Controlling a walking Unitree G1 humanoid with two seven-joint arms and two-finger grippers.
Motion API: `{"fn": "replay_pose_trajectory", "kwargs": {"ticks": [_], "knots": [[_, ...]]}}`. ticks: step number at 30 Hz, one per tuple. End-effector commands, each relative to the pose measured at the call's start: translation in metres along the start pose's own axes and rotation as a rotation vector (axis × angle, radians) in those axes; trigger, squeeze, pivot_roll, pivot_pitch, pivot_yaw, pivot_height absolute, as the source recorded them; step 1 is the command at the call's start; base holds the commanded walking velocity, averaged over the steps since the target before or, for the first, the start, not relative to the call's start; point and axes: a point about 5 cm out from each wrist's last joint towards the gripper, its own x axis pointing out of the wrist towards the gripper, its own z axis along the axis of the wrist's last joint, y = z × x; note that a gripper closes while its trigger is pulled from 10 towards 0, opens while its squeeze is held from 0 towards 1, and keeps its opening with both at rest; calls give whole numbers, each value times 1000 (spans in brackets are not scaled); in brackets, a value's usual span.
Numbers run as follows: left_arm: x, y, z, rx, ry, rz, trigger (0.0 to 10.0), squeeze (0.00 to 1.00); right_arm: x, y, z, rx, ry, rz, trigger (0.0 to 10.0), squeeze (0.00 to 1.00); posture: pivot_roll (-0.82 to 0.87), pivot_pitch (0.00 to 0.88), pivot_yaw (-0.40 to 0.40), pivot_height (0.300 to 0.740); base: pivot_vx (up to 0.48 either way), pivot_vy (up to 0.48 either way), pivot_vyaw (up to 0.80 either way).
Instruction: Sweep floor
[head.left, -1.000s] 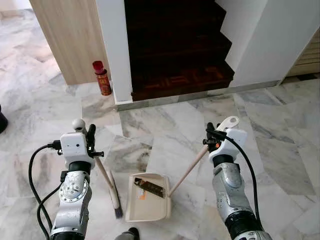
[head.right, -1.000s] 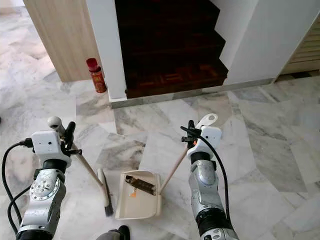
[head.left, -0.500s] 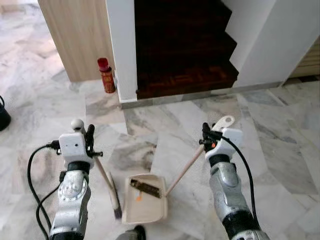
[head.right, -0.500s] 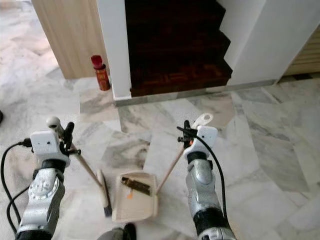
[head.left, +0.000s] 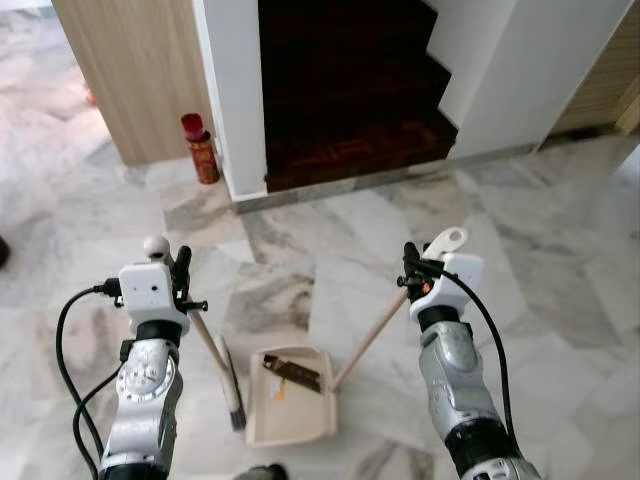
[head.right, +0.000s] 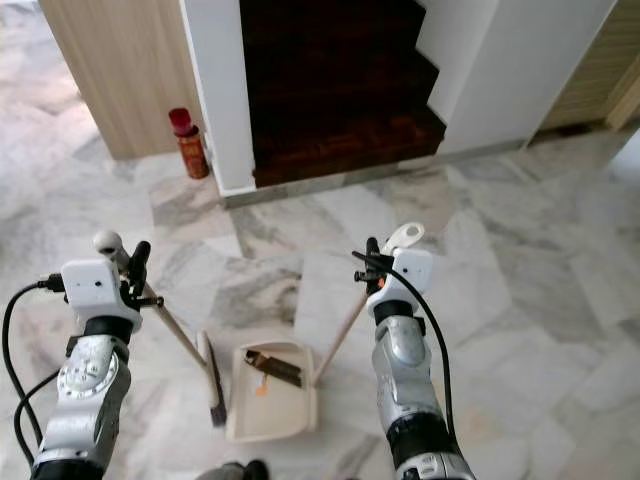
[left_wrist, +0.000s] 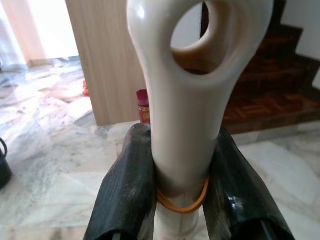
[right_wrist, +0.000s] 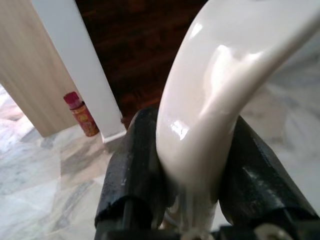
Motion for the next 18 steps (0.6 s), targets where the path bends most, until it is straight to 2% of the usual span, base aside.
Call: {"fn": "replay_pose_trajectory", "kwargs": {"ticks": [1,18], "knots": [[2,0,8,-1,-38,0,10000,0,4,1,11,7,-46,3,10000,0,134,151,-33,740,0,304,0],[2,0,8,-2,-37,-1,10000,0,5,2,10,9,-40,6,10000,0,136,143,-34,740,0,305,0]]}}
